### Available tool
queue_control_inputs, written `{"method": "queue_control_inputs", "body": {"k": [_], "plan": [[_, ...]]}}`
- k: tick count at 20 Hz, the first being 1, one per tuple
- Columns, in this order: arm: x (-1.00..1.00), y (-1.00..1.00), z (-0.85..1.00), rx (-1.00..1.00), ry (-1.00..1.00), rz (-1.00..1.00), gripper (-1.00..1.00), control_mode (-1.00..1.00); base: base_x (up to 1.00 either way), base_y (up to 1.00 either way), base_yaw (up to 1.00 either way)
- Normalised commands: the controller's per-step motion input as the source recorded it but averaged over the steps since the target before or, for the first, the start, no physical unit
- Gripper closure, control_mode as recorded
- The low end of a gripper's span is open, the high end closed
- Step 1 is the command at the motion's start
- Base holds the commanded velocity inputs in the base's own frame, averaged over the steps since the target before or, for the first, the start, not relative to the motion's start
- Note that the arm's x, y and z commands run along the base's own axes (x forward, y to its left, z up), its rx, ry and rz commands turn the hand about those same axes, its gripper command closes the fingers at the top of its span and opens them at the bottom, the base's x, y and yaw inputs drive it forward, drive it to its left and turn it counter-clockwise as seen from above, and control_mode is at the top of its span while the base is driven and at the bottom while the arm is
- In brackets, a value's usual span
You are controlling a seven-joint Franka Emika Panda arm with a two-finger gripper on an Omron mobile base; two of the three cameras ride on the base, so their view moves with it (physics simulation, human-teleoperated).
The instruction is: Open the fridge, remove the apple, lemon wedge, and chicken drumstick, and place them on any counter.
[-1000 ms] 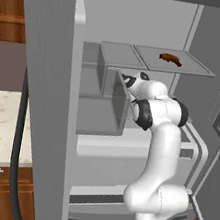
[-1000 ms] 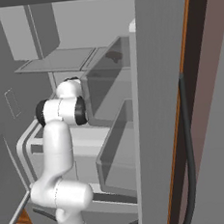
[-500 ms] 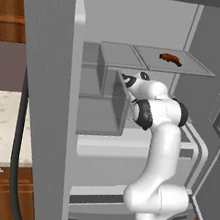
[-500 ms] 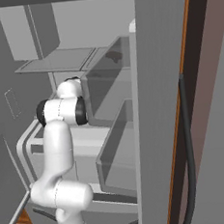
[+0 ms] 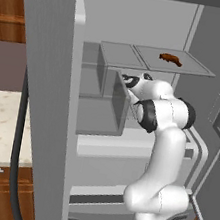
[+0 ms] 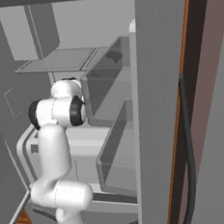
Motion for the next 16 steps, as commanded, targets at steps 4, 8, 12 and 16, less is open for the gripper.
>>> {"method": "queue_control_inputs", "body": {"k": [4,8,12,16], "plan": [[-0.98,0.00,0.00,0.00,-0.08,0.00,1.00,-1.00,0.00,0.00,0.00],[-1.00,-0.03,0.01,0.00,-0.13,0.00,1.00,-1.00,0.00,0.00,0.00],[-1.00,-0.06,0.26,0.00,-0.12,0.00,1.00,-1.00,0.00,0.00,0.00],[-0.92,-0.07,0.67,-0.01,-0.03,0.00,1.00,-1.00,0.00,0.00,0.00]]}}
